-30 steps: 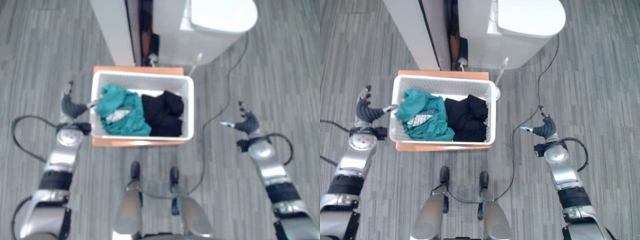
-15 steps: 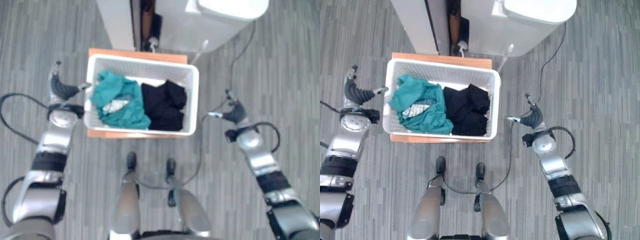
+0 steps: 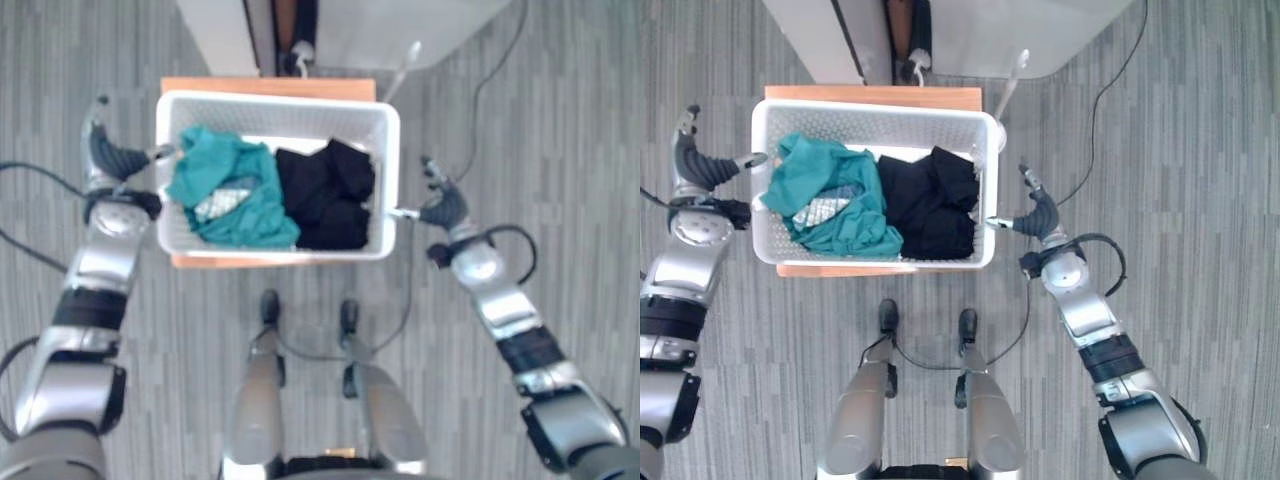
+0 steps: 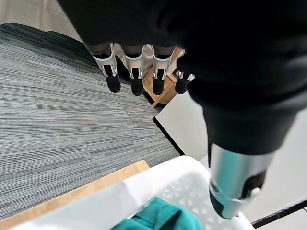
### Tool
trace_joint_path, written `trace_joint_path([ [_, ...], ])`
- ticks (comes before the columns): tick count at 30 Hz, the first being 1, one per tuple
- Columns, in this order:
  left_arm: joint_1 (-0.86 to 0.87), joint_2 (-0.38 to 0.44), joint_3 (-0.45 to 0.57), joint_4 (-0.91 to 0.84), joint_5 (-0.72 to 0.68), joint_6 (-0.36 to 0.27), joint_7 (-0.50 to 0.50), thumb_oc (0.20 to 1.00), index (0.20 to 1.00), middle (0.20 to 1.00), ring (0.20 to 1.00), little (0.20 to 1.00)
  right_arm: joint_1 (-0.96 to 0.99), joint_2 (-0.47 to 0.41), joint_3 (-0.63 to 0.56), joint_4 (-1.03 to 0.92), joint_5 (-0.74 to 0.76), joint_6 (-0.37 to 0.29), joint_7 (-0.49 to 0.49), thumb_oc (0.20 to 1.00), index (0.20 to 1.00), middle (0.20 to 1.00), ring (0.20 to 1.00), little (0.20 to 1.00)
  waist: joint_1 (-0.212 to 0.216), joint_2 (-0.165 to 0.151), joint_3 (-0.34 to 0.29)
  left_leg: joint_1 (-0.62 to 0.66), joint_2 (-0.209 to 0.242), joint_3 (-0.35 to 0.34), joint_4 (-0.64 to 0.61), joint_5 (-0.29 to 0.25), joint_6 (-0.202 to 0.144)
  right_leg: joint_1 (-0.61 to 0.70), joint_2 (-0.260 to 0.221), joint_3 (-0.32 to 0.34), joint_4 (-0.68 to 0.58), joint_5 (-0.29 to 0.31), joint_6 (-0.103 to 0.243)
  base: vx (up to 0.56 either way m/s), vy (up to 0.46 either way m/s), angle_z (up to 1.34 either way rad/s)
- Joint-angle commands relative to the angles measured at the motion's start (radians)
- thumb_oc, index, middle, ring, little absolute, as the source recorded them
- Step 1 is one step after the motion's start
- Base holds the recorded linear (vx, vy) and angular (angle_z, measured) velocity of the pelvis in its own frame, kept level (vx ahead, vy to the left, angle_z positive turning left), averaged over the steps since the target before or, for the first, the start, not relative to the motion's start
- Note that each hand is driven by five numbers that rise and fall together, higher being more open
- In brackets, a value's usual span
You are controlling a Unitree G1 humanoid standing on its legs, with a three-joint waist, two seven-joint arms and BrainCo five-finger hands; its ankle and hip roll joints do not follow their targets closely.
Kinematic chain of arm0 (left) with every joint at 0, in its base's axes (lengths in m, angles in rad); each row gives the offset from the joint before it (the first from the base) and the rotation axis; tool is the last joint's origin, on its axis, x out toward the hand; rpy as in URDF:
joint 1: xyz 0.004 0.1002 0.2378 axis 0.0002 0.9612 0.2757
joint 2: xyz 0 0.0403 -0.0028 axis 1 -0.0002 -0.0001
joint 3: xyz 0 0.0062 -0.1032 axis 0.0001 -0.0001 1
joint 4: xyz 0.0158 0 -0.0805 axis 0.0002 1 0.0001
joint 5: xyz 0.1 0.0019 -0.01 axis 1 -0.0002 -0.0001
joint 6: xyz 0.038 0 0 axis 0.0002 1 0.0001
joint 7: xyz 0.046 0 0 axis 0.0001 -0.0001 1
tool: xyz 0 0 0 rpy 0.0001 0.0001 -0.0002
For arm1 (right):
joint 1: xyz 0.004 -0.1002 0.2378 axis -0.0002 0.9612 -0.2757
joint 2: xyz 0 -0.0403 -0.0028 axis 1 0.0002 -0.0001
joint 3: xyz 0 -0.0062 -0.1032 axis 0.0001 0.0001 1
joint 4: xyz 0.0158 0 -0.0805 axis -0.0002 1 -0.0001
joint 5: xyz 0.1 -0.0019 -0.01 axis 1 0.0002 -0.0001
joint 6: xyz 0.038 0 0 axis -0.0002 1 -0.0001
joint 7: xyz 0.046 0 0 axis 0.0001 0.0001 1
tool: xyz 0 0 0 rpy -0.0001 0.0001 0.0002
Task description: Grab the laundry basket,head to the washer,open it,put in the laundry and shut it.
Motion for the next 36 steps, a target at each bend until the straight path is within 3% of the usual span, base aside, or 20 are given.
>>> trace_joint_path([
  [1,-0.053,0.043,0.020,0.051,0.006,-0.026,0.039,1.000,1.000,1.000,1.000,1.000,-0.028,-0.003,-0.003,-0.072,0.034,-0.030,-0.019,1.000,1.000,1.000,1.000,1.000,-0.008,0.003,-0.039,-0.082,0.033,-0.006,0.137,-0.125,0.026,-0.089,-0.087,-0.026,0.123,-0.052,0.047,0.01,-0.016,-0.14],
  [13,-0.037,0.072,0.001,0.115,0.134,0.023,0.053,1.000,1.000,1.000,1.000,1.000,-0.084,0.033,0.017,-0.075,0.039,-0.042,-0.046,1.000,1.000,1.000,1.000,1.000,-0.006,0.011,-0.034,-0.129,0.036,-0.019,0.153,-0.144,0.020,-0.126,-0.087,-0.034,0.130,-0.063,0.048,0.03,-0.015,-0.02],
  [23,-0.079,0.071,-0.033,0.167,0.152,0.026,0.086,1.000,1.000,1.000,1.000,1.000,-0.107,0.042,0.049,-0.025,0.029,-0.029,-0.064,1.000,1.000,1.000,1.000,1.000,-0.011,0.001,-0.028,-0.160,0.030,-0.022,0.150,-0.140,0.018,-0.152,-0.093,-0.051,0.132,-0.058,0.049,0.00,0.000,0.00],
  [30,-0.101,0.042,-0.058,0.144,0.140,0.024,0.103,1.000,1.000,1.000,1.000,1.000,-0.152,0.099,0.077,0.096,0.120,-0.020,-0.099,1.000,1.000,1.000,1.000,1.000,0.004,0.007,-0.025,-0.188,0.025,-0.028,0.159,-0.137,0.017,-0.165,-0.097,-0.063,0.135,-0.057,0.049,0.00,-0.001,0.07],
  [36,-0.118,-0.015,-0.097,0.130,0.107,0.036,0.125,1.000,1.000,1.000,1.000,1.000,-0.263,0.197,0.117,0.254,0.286,-0.005,-0.166,1.000,1.000,1.000,1.000,1.000,0.029,0.029,-0.023,-0.198,0.015,-0.031,0.161,-0.134,0.017,-0.168,-0.108,-0.073,0.135,-0.053,0.046,0.00,0.017,0.01],
])
